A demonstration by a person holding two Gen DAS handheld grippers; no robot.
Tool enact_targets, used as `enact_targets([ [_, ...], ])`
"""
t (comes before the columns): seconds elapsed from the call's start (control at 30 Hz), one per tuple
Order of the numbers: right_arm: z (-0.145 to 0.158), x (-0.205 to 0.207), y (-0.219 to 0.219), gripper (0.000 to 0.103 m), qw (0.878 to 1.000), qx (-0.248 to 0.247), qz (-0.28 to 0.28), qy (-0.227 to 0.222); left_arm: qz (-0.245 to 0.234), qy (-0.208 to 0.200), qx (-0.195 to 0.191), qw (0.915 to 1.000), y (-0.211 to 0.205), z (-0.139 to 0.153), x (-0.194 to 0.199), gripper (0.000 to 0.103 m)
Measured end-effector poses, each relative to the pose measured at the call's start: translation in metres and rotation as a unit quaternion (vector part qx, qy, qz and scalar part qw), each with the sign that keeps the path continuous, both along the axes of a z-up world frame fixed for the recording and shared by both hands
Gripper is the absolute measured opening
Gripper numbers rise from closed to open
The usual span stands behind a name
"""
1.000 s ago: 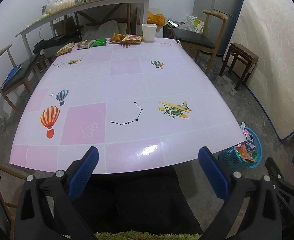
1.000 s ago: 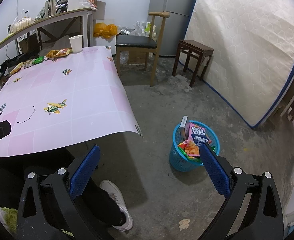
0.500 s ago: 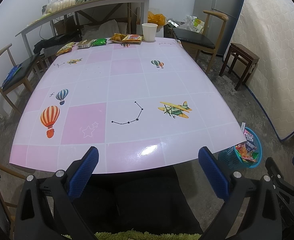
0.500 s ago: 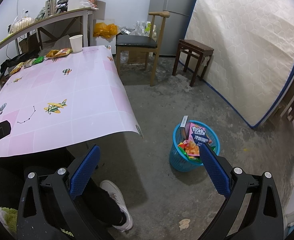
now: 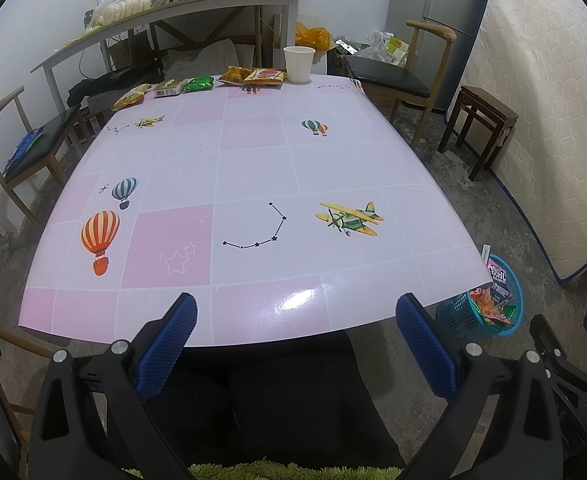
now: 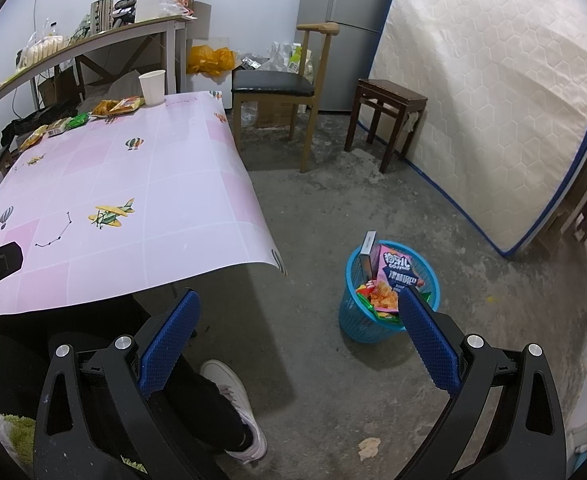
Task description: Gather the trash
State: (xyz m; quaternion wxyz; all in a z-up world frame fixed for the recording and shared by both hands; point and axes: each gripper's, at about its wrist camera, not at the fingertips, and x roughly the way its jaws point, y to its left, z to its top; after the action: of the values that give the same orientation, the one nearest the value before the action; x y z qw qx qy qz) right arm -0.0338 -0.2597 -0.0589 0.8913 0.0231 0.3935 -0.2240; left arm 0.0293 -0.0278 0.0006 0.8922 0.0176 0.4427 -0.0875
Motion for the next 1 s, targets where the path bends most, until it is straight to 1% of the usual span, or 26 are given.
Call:
enact_targets([
  [1.0,0.0008,-0.0009,-0.0008,0.095,1.0,0.0,-0.001,-0.001,0.002,0.0,-0.003,1.0,0.0,0.0013,-0.0021,0.098],
])
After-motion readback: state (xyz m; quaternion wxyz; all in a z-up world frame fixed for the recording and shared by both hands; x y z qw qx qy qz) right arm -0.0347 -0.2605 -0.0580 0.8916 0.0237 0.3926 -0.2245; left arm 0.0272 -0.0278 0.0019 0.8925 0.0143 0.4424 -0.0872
